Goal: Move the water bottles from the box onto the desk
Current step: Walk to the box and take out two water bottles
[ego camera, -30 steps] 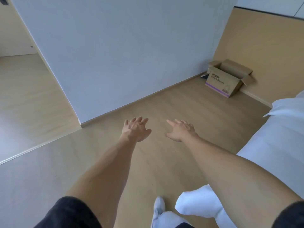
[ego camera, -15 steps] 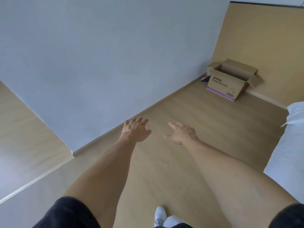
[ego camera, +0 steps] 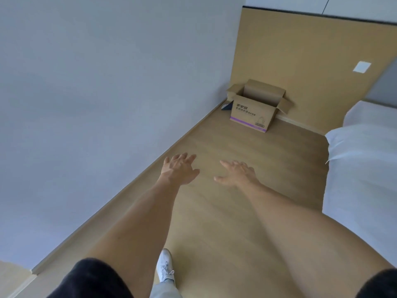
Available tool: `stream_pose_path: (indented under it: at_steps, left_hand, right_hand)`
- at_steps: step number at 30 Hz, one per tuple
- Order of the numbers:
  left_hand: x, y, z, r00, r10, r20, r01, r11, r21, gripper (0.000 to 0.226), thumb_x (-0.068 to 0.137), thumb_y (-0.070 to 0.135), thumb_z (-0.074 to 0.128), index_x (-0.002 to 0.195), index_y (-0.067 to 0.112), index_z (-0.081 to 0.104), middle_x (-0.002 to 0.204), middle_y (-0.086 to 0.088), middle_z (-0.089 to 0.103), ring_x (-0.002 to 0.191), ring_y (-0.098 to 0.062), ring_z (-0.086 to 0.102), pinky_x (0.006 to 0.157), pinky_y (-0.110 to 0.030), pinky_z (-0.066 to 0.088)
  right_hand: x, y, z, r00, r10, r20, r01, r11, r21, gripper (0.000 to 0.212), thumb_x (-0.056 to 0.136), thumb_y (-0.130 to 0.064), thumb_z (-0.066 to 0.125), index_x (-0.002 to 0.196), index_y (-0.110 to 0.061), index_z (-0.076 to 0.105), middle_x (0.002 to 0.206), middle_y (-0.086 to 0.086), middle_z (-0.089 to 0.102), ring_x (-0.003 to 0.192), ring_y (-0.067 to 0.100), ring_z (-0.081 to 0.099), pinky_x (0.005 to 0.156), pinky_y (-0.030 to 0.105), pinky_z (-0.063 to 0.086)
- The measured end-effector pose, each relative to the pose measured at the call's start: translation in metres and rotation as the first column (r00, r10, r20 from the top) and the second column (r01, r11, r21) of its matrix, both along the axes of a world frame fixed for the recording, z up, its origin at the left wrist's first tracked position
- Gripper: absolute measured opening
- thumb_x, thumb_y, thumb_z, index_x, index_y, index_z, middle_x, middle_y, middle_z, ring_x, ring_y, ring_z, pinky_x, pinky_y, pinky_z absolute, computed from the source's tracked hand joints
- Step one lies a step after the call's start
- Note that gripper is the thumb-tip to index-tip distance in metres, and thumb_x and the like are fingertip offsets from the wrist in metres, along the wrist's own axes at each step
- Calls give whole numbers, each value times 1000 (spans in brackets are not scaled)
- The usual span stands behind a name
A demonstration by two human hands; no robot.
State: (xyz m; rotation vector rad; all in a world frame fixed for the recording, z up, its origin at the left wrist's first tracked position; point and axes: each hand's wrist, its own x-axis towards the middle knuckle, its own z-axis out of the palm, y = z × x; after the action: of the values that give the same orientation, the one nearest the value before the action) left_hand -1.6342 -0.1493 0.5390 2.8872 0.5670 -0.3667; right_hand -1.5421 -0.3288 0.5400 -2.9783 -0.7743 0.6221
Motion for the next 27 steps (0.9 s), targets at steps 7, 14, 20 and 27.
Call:
stream_pose_path:
  at_steps: [7, 14, 20, 27]
  left_hand:
    - [121, 61, -2, 987, -157, 33, 158, 987, -25, 64, 101, 55, 39, 159, 34, 20, 163, 3, 26, 150, -23, 23, 121, -48, 18]
    - [245, 160, 8, 966, -259, 11, 259, 966, 10, 67, 98, 57, 42, 158, 37, 20, 162, 5, 27, 149, -25, 24, 121, -54, 17]
    - [329, 195, 2, 932, -364, -10, 364, 932, 4, 68, 98, 58, 42, 158, 36, 21, 164, 3, 25, 151, -25, 21, 122, -55, 15]
    - [423, 209, -11, 912, -410, -6, 410, 912, -17, 66, 98, 58, 42, 157, 36, 24, 165, 2, 24, 151, -26, 21, 121, -54, 17]
  right_hand:
    - [104, 53, 0, 985, -172, 27, 173, 984, -37, 76, 87, -69, 50, 153, -41, 25, 157, 3, 34, 144, 29, 31, 110, 46, 29]
    - [201, 133, 15, 956, -293, 18, 293, 955, -37, 78, 89, -69, 49, 156, -43, 17, 161, 1, 31, 148, 28, 26, 115, 48, 29]
    - [269, 162, 17, 931, -366, 17, 366, 929, -53, 78, 88, -70, 48, 155, -44, 18, 161, -1, 28, 146, 28, 29, 112, 48, 29]
    - [352, 177, 3, 915, -403, 12, 403, 913, -72, 79, 87, -71, 49, 155, -45, 18, 161, 3, 28, 147, 27, 27, 113, 49, 27]
